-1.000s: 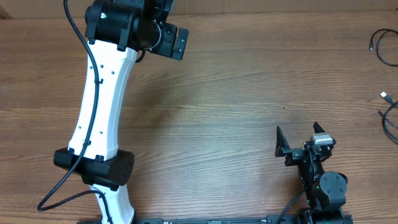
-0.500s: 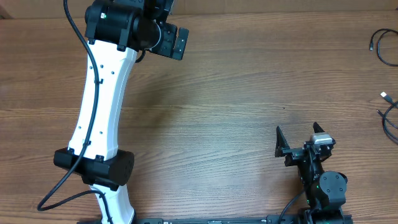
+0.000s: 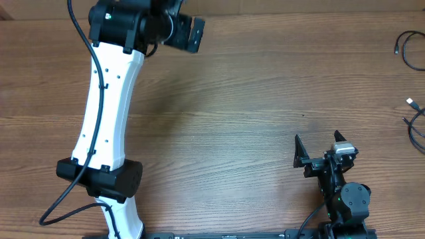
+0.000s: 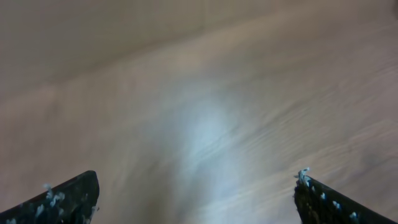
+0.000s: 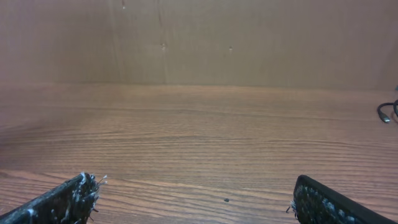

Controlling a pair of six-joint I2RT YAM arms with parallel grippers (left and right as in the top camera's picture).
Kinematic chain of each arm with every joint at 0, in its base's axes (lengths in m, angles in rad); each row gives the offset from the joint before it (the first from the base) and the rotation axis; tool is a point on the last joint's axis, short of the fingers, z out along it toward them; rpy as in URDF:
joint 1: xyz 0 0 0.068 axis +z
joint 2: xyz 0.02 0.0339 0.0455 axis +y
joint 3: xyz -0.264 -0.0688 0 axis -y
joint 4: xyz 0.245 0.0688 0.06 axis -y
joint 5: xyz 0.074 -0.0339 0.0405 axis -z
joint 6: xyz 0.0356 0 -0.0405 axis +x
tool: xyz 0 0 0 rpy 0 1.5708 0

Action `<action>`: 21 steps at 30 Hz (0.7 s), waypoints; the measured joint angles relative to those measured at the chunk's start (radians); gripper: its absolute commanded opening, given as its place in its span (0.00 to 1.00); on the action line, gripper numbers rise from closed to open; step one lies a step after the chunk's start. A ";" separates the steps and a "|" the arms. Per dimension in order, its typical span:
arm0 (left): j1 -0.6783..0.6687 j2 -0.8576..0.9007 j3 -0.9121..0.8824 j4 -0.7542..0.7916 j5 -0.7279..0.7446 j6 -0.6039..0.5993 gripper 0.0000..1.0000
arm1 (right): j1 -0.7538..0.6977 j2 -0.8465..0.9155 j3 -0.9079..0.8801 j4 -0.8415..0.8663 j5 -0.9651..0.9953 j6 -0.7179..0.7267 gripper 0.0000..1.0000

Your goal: Untangle cables

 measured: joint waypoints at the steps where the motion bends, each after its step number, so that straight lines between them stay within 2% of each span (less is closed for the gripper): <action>1: 0.001 -0.002 0.000 0.040 0.019 0.010 1.00 | 0.000 0.000 0.000 0.000 0.000 0.000 1.00; 7: -0.010 -0.090 -0.008 0.146 0.059 0.106 1.00 | 0.000 0.000 0.000 0.000 0.000 0.000 1.00; 9: -0.017 -0.159 -0.031 0.151 0.058 0.128 1.00 | 0.000 0.000 0.000 -0.001 0.000 0.000 1.00; 12: -0.020 -0.323 -0.155 0.181 0.052 0.154 1.00 | 0.000 0.001 0.000 -0.002 0.000 0.000 1.00; 15: 0.003 -0.516 -0.373 0.281 0.042 0.167 1.00 | 0.000 0.001 0.000 -0.001 0.000 0.000 1.00; 17: 0.027 -0.668 -0.592 0.379 0.037 0.169 1.00 | 0.000 0.002 0.000 0.000 0.000 0.000 1.00; 21: 0.051 -0.857 -0.957 0.554 0.032 0.167 1.00 | 0.000 0.003 0.000 -0.001 0.000 0.000 1.00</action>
